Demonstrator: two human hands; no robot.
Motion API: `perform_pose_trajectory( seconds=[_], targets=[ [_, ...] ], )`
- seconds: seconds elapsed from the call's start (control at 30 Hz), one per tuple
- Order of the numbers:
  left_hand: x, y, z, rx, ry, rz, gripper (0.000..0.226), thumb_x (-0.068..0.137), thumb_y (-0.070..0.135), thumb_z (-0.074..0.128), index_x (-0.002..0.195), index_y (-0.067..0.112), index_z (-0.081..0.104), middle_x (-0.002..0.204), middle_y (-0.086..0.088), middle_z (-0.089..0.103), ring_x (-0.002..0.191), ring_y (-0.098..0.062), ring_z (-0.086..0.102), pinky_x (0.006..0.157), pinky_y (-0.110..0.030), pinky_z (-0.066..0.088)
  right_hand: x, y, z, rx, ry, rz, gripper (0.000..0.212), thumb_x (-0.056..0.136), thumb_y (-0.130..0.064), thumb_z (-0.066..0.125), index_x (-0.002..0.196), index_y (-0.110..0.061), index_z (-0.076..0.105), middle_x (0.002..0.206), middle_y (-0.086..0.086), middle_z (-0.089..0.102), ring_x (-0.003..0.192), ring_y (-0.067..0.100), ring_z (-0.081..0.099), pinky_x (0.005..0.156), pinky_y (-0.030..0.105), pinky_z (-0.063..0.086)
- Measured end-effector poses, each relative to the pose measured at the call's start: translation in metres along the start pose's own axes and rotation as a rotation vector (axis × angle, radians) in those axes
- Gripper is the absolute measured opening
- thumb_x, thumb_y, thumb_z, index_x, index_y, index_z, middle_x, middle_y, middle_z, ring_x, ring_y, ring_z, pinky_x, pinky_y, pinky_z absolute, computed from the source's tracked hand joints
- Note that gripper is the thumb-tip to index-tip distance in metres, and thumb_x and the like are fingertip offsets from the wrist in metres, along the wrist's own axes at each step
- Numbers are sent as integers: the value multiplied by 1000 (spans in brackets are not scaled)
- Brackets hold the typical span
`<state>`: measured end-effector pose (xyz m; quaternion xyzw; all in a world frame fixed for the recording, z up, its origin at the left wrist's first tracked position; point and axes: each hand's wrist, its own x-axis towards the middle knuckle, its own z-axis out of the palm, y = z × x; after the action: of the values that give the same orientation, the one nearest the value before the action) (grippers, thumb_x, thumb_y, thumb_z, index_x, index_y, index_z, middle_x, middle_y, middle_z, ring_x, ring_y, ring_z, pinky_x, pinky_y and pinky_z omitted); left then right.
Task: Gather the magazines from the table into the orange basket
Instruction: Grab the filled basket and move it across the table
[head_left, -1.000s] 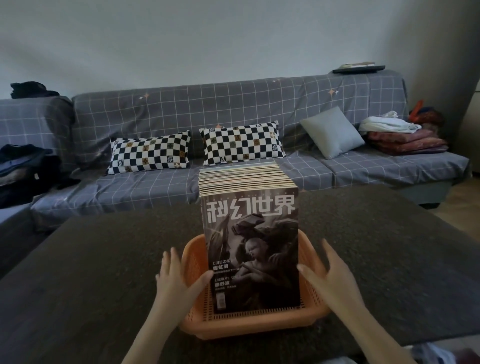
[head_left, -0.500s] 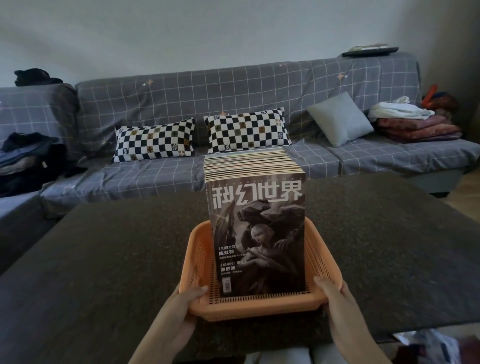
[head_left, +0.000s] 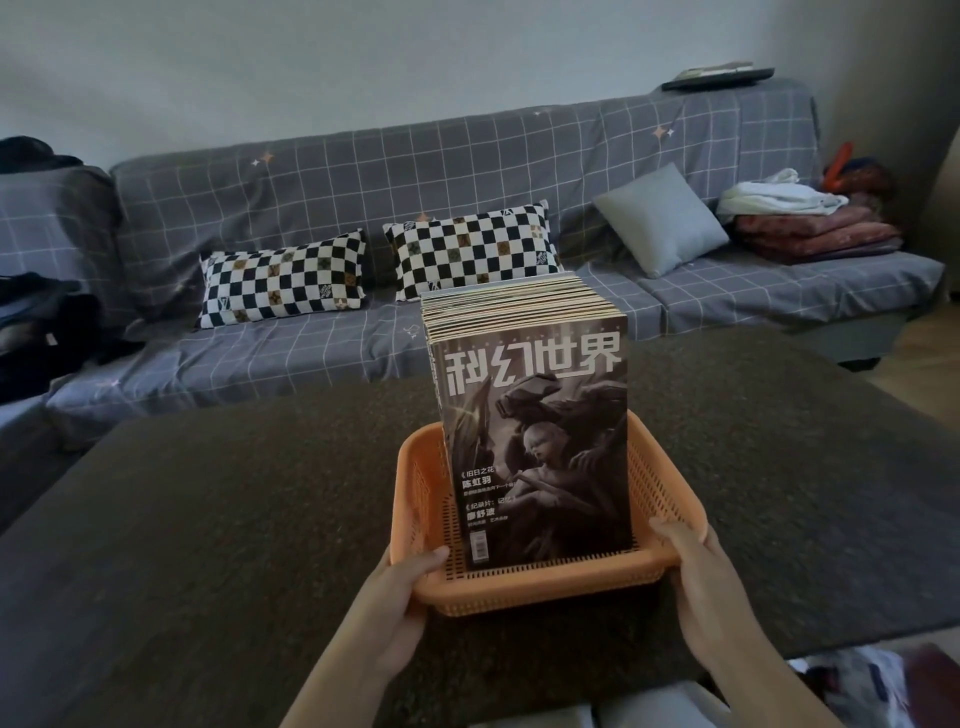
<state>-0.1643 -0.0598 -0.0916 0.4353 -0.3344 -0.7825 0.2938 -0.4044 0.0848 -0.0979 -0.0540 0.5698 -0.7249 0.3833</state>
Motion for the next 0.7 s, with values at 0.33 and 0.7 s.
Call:
perform_pose_trajectory(
  seconds=[0.33, 0.7],
  targets=[
    [45, -10, 80, 28, -123, -24, 91, 63, 5, 77, 143, 19, 36, 119, -14, 63, 109, -31, 60, 87, -43, 50, 61, -44, -36, -93, 94, -86, 67, 82, -16, 63, 142, -21, 35, 136, 9, 47, 126, 27, 42, 109, 46, 28],
    [111, -16, 192, 47, -278, -36, 101, 59, 7, 82, 145, 20, 31, 124, -14, 58, 113, -29, 57, 88, -39, 49, 155, -105, -90, -196, 202, -98, 60, 88, -27, 57, 142, -22, 32, 132, 10, 49, 122, 28, 45, 106, 47, 31]
  ],
)
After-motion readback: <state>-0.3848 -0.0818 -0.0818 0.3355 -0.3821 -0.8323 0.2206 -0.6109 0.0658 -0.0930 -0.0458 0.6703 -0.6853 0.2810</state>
